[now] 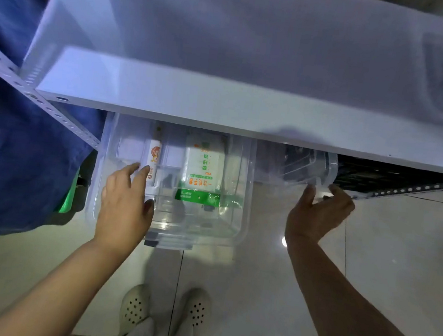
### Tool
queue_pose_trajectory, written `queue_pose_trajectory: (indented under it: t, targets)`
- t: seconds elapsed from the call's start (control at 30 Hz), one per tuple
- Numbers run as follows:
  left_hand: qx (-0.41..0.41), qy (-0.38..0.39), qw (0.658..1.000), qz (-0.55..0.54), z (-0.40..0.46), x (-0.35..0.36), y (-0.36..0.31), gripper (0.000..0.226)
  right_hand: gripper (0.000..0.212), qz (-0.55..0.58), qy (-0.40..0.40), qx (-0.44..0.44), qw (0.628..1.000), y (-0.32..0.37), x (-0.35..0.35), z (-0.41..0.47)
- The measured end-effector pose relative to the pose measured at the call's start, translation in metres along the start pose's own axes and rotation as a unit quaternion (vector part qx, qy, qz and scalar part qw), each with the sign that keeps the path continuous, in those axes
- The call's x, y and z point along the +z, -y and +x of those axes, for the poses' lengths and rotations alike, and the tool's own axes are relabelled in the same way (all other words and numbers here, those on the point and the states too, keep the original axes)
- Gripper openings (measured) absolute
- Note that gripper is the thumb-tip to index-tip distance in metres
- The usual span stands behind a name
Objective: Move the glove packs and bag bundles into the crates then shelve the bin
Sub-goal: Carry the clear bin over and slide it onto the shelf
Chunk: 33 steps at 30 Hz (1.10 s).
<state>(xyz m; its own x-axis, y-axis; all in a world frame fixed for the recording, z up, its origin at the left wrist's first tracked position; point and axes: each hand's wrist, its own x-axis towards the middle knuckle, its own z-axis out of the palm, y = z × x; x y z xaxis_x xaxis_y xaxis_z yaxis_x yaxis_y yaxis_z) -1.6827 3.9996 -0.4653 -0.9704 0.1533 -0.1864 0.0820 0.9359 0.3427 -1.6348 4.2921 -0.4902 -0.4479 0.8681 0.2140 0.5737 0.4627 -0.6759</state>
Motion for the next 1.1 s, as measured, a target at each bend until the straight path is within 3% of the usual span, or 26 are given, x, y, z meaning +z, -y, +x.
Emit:
queue_pose_trajectory:
  t: [0.07, 0.13, 0.23, 0.4, 0.57, 0.63, 0.7, 0.83, 0.97, 1.03, 1.1]
  targets:
    - [0.014, 0.007, 1.000, -0.015, -0.004, 0.005, -0.015, 0.061, 0.043, -0.024, 0.008, 0.028, 0.999, 0.001, 0.002, 0.022]
    - [0.015, 0.004, 1.000, -0.025, -0.008, 0.012, -0.023, 0.060, 0.036, -0.024, 0.069, 0.023, 0.997, -0.001, 0.008, 0.040]
    - [-0.001, -0.001, 0.999, -0.033, -0.018, 0.020, -0.020, 0.061, 0.031, 0.083, 0.149, 0.032, 0.985, -0.004, 0.011, 0.046]
    - [-0.028, 0.043, 0.999, 0.000, -0.045, 0.022, 0.004, 0.059, 0.009, 0.177, 0.174, 0.048, 0.967, 0.001, 0.009, 0.024]
    - [0.005, 0.066, 0.995, 0.076, -0.062, 0.019, 0.027, 0.056, 0.010, 0.250, 0.185, 0.125, 0.942, 0.017, 0.012, -0.002]
    - [0.026, 0.088, 0.990, 0.110, -0.062, 0.018, 0.038, 0.071, 0.012, 0.261, 0.193, 0.126, 0.937, 0.021, 0.009, -0.012]
    - [0.046, 0.110, 0.986, 0.118, -0.061, 0.019, 0.045, 0.078, 0.017, 0.249, 0.216, 0.107, 0.938, 0.022, 0.005, -0.027]
    - [0.066, 0.107, 0.988, 0.095, -0.056, 0.022, 0.052, 0.057, 0.022, 0.205, 0.253, 0.022, 0.945, 0.024, -0.005, -0.070]
    - [0.065, 0.105, 0.989, 0.083, -0.055, 0.021, 0.055, 0.051, 0.023, 0.153, 0.234, -0.082, 0.957, 0.034, -0.008, -0.105]
    - [0.049, 0.081, 0.994, 0.063, -0.055, 0.018, 0.058, 0.036, 0.022, 0.128, 0.213, -0.124, 0.961, 0.041, -0.008, -0.120]
    - [0.012, 0.056, 0.997, 0.042, -0.054, 0.015, 0.064, 0.044, 0.025, 0.101, 0.200, -0.144, 0.964, 0.048, -0.006, -0.135]
